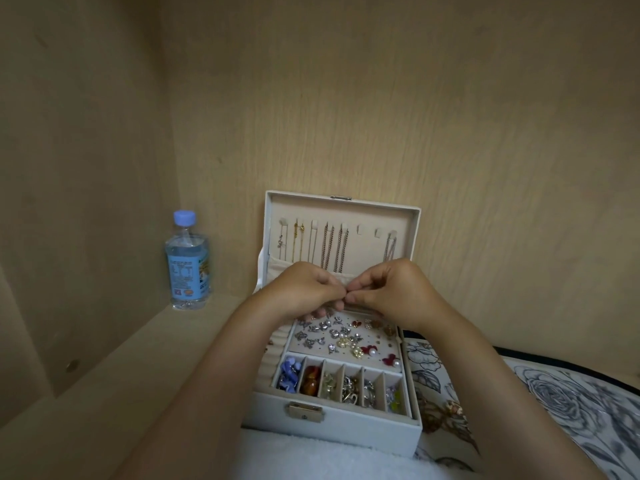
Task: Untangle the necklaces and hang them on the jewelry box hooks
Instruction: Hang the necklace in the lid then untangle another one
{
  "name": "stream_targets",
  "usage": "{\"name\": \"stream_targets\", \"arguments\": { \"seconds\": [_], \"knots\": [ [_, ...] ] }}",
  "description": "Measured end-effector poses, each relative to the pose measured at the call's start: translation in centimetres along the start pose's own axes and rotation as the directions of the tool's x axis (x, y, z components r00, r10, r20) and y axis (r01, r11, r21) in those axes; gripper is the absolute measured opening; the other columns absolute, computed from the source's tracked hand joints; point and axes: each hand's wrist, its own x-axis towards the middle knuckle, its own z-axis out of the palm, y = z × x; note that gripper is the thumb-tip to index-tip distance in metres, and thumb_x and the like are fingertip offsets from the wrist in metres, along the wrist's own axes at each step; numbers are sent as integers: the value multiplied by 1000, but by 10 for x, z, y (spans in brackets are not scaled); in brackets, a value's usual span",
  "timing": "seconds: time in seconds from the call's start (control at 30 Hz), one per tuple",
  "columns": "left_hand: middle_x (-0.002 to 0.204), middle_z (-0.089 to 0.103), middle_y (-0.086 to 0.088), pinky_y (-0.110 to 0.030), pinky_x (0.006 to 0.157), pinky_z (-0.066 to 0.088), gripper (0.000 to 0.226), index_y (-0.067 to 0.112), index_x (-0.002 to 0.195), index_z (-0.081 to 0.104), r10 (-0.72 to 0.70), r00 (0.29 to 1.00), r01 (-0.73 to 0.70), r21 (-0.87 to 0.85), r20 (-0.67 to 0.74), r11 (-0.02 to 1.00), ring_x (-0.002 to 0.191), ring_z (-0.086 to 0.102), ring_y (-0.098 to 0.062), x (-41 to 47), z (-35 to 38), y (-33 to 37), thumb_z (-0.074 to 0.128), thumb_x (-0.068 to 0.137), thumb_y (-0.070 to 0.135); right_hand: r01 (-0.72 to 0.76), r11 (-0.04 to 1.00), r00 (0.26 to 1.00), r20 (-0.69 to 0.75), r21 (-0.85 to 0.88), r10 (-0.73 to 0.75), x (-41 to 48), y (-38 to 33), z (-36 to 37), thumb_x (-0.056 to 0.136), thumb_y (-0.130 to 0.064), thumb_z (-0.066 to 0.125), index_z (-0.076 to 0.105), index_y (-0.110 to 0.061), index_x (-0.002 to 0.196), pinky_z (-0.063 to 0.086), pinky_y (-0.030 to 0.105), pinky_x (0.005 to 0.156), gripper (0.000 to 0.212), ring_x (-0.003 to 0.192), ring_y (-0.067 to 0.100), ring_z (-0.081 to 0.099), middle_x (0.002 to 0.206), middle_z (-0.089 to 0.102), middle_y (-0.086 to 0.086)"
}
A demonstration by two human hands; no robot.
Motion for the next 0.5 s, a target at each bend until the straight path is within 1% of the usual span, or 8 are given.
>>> {"name": "stream_targets", "arguments": {
  "seconds": [0.07, 0.13, 0.17, 0.27, 0.33, 0.4, 0.43, 0.5],
  "knots": [
    [75, 75, 4, -21, 54, 44, 16, 17, 80, 77, 15, 1000, -17, 109, 20, 994, 64, 59, -9, -1, 1, -2, 67, 90, 24, 43, 993, 998, 59, -109, -37, -1, 2, 0, 76, -20, 85, 81, -21, 88, 61, 27, 74, 13, 73, 4, 72, 78, 76, -8],
    [75, 76, 2, -24, 62, 49, 16, 15, 78, 78, 19, 999, -22, 123, 25, 992, 66, 60, -10, 1, 3, -5, 70, 89, 25, 72, 984, 993, 101, -166, -56, -2, 2, 2, 74, -22, 87, 80, -23, 90, 62, 28, 75, 17, 73, 0, 71, 79, 76, -10],
    [76, 76, 2, -22, 63, 50, 16, 14, 79, 78, 29, 999, -31, 114, 24, 993, 65, 59, -9, 1, 4, -5, 71, 89, 24, 76, 981, 992, 109, -179, -57, -3, 2, 3, 73, -25, 88, 80, -24, 88, 61, 28, 75, 18, 72, 0, 71, 78, 76, -10],
    [74, 76, 4, -17, 53, 45, 12, 18, 78, 77, 74, 997, -72, 130, -5, 989, 60, 57, -6, 2, 5, -3, 72, 87, 23, 68, 983, 994, 92, -168, -53, -3, 3, 5, 72, -30, 88, 81, -25, 83, 61, 31, 75, 15, 71, 4, 71, 75, 75, -10],
    [71, 74, 9, -18, 58, 45, 11, 23, 76, 77, 113, 993, -103, 206, -34, 973, 58, 59, 0, 3, 4, -4, 73, 86, 25, 50, 989, 996, 77, -138, -40, -2, 6, 5, 72, -26, 88, 81, -23, 81, 61, 33, 78, 12, 72, 5, 71, 76, 76, -10],
    [74, 72, 15, -19, 68, 47, 6, 27, 79, 77, 143, 988, -123, 273, -51, 954, 69, 63, 5, 3, 2, -6, 75, 84, 25, 30, 987, 997, 81, -156, -18, 0, 8, 6, 73, -22, 87, 81, -23, 81, 60, 30, 81, 10, 73, 2, 71, 77, 76, -12],
    [78, 72, 16, -19, 73, 49, 5, 28, 81, 77, 155, 987, -134, 303, -45, 944, 76, 65, 4, 3, 1, -8, 76, 83, 23, 30, 982, 996, 94, -185, -12, 0, 8, 6, 74, -22, 86, 81, -25, 82, 59, 27, 83, 10, 74, -1, 70, 78, 76, -13],
    [85, 72, 16, -19, 77, 50, 8, 29, 86, 78, 160, 987, -143, 367, -16, 919, 82, 65, 1, 2, -1, -10, 76, 82, 21, 42, 969, 992, 129, -243, -11, 2, 7, 7, 78, -21, 83, 81, -26, 85, 56, 21, 84, 9, 76, -4, 68, 81, 75, -15]
  ]
}}
